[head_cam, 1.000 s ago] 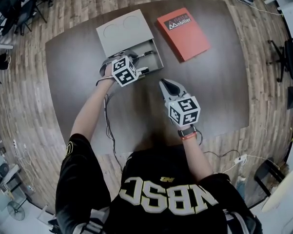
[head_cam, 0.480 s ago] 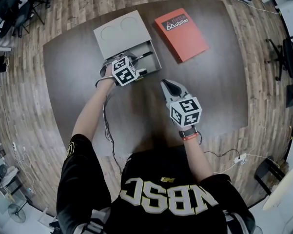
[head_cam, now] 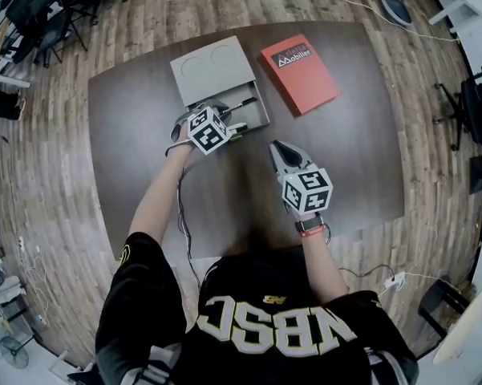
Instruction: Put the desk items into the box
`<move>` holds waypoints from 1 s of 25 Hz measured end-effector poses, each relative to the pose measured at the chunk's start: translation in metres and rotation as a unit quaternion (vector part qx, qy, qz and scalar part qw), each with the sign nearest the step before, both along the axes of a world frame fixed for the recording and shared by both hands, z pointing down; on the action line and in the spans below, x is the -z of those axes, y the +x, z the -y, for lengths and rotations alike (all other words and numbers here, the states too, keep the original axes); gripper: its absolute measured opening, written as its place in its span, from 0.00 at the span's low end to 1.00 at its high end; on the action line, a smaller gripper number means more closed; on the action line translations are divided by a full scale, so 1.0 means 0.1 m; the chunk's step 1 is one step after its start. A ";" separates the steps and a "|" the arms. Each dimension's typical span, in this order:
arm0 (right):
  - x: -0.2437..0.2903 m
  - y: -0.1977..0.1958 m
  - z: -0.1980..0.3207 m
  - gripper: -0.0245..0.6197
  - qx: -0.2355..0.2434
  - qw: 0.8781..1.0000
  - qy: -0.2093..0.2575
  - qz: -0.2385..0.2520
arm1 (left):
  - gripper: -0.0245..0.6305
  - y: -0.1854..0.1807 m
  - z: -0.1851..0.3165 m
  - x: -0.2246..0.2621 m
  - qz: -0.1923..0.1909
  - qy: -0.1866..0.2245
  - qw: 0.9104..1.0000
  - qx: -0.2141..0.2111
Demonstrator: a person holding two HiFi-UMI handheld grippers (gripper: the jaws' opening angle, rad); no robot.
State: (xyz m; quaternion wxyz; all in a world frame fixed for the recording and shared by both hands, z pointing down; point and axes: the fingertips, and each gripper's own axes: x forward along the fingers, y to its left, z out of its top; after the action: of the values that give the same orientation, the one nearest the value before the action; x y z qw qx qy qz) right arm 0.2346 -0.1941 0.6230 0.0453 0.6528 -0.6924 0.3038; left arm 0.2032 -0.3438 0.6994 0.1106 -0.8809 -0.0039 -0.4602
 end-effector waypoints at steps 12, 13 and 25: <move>0.72 -0.18 -0.12 0.08 0.000 0.997 0.072 -0.038 | 0.12 -0.57 -0.45 1.19 -0.130 0.030 0.985 0.111; 0.78 -0.21 -0.15 0.08 0.002 0.996 0.077 -0.043 | 0.12 -0.63 -0.50 1.30 -0.143 0.030 0.982 0.121; 1.30 -0.43 -0.42 0.07 0.013 0.985 0.140 -0.096 | 0.11 -1.20 -1.10 2.17 -0.317 0.001 0.918 0.236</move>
State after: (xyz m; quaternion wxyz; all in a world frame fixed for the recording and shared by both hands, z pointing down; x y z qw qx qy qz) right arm 0.1911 -0.1522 0.4931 0.0244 0.6696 -0.7291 0.1392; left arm 0.0835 -0.2338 0.4824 -0.0048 -0.9560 0.2396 -0.1690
